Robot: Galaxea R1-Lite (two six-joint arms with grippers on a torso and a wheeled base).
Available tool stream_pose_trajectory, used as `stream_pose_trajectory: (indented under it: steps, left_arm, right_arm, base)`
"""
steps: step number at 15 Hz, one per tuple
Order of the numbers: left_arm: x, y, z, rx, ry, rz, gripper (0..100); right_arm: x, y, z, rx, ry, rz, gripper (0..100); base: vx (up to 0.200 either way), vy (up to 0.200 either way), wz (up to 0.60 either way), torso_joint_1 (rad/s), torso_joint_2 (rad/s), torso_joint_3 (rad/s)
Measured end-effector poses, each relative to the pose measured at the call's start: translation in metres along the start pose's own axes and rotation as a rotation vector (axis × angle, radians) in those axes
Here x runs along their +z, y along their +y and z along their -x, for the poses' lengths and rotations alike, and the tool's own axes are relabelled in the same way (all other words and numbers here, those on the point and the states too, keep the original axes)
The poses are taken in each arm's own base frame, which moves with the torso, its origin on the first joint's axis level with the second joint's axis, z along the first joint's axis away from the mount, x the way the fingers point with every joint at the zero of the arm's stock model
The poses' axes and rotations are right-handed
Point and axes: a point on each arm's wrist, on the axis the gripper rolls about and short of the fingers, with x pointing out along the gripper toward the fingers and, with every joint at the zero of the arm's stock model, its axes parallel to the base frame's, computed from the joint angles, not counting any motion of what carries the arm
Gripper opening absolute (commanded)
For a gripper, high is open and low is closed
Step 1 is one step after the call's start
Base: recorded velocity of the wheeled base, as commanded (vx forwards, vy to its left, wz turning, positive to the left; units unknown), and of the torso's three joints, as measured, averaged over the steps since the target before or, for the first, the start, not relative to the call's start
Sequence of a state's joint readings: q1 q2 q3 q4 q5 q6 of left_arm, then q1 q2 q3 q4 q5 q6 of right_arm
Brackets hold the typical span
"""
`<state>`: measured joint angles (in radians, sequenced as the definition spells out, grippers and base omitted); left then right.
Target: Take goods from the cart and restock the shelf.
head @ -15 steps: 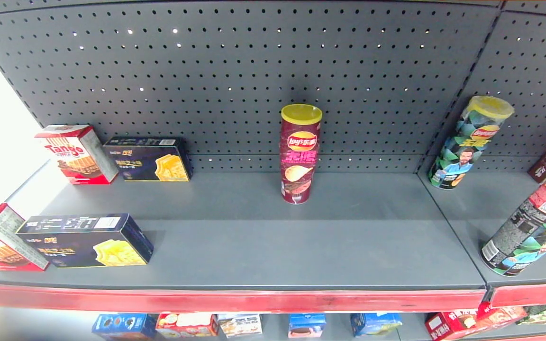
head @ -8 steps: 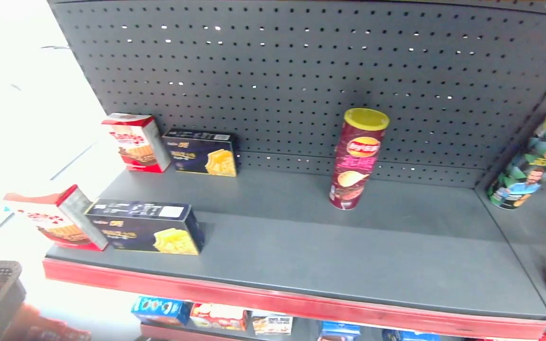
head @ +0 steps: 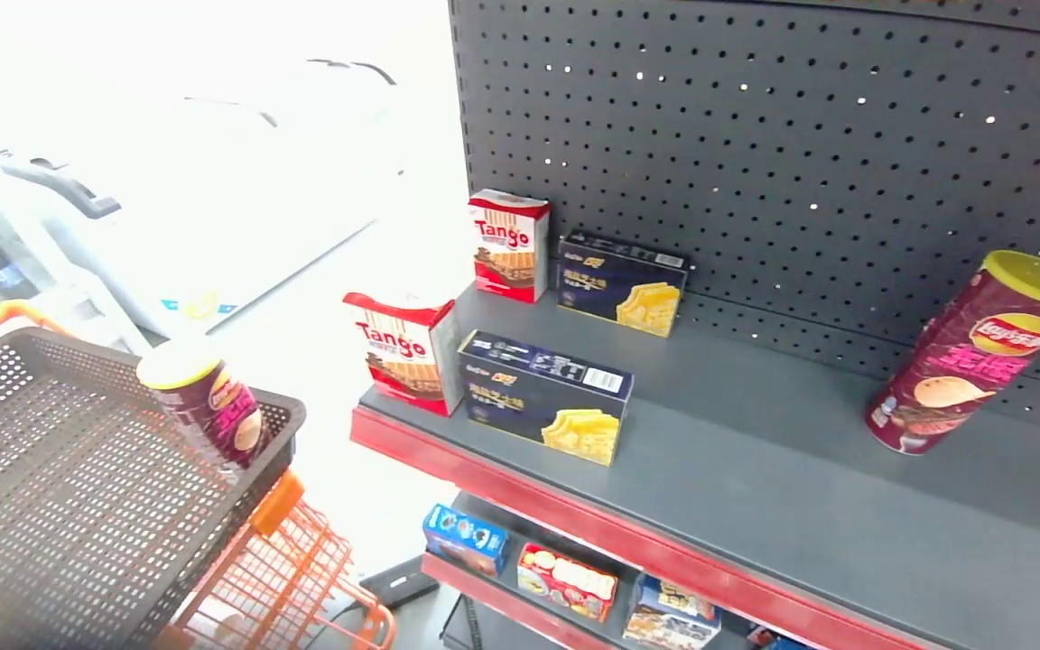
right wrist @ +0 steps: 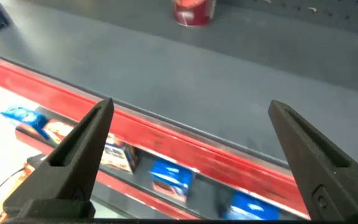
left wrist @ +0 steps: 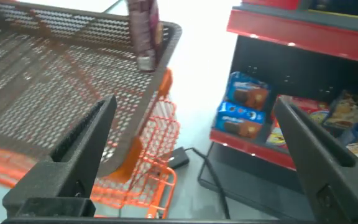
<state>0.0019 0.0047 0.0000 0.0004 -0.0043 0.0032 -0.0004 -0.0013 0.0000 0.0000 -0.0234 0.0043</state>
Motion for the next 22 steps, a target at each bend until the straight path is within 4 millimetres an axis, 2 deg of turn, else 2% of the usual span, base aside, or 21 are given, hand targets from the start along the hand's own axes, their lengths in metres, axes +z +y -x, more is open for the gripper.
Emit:
stream_pose_trajectory:
  steps: [11, 13, 16, 20, 22]
  left_arm:
    - [0.001, 0.0, 0.0, 0.017, -0.001, -0.008, 100]
    - [0.01, 0.001, 0.003, 0.03, -0.021, -0.04, 100]
    - [0.042, 0.001, 0.001, 0.036, 0.018, -0.068, 100]
    - [0.065, 0.001, -0.025, 0.028, 0.179, -0.08, 100]
    - [0.07, 0.001, -0.039, 0.027, 0.25, -0.065, 100]
  right_arm:
    - [0.0, 0.0, 0.0, -0.001, 0.0, 0.0, 100]
    - [0.0, 0.0, 0.0, -0.001, 0.0, 0.0, 100]
    - [0.0, 0.0, 0.0, -0.001, 0.0, 0.001, 100]
    - [0.0, 0.0, 0.0, -0.001, 0.0, 0.001, 100]
    - [0.0, 0.0, 0.0, -0.001, 0.0, 0.001, 100]
  base:
    - [0.0, 0.0, 0.0, 0.0, 0.0, 0.0]
    - [0.0, 0.0, 0.0, 0.0, 0.0, 0.0]
    - [0.0, 0.0, 0.0, 0.0, 0.0, 0.0]
    - [0.0, 0.0, 0.0, 0.0, 0.0, 0.0]
    - [0.0, 0.0, 0.0, 0.0, 0.0, 0.0]
